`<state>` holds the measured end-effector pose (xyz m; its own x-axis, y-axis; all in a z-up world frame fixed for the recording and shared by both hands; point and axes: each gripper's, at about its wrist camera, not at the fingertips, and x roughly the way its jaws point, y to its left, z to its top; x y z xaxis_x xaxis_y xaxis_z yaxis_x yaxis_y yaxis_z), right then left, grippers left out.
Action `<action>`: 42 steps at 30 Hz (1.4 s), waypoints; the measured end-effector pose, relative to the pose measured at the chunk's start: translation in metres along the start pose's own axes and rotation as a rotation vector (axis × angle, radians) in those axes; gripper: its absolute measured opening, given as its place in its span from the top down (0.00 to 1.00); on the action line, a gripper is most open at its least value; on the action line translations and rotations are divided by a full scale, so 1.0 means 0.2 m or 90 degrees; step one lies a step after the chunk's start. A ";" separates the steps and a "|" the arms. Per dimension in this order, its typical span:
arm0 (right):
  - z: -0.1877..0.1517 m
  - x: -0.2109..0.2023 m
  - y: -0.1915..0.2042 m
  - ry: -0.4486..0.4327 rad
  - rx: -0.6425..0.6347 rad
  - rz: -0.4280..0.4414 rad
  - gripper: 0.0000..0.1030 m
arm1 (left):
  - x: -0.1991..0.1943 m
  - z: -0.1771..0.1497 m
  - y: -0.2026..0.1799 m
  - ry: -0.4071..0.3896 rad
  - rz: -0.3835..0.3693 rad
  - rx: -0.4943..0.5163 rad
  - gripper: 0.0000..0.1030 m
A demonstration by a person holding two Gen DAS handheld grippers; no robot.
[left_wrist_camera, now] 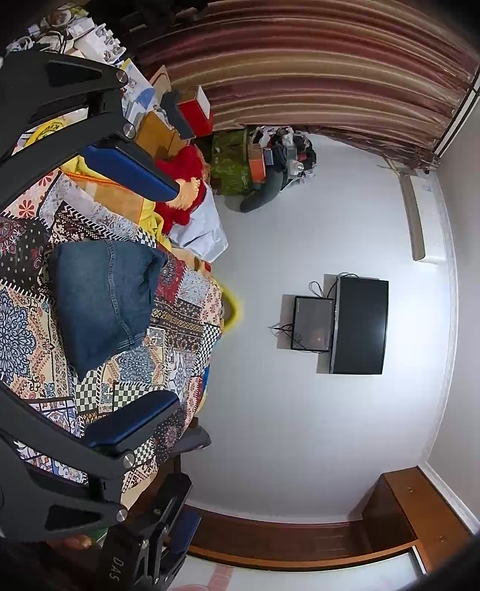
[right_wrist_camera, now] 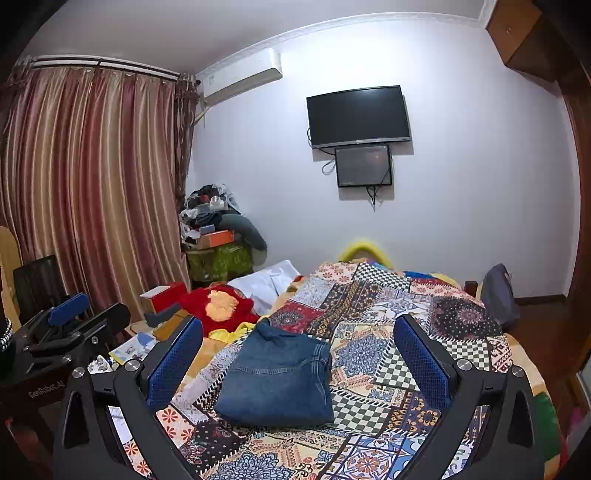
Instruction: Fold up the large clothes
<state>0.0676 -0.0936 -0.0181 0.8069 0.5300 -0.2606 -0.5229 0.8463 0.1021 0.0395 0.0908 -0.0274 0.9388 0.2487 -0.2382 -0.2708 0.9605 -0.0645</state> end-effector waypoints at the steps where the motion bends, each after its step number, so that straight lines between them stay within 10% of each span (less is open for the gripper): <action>1: 0.00 0.00 0.00 0.001 0.000 0.000 0.00 | 0.01 0.00 0.00 0.003 -0.001 0.000 0.00; 42: -0.03 0.03 -0.02 0.009 0.018 -0.005 0.00 | 0.02 0.00 -0.04 0.012 -0.033 -0.007 0.00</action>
<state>0.0726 -0.0935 -0.0249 0.8070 0.5230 -0.2743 -0.5085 0.8516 0.1273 0.0459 0.0836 -0.0281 0.9474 0.1967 -0.2523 -0.2247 0.9705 -0.0870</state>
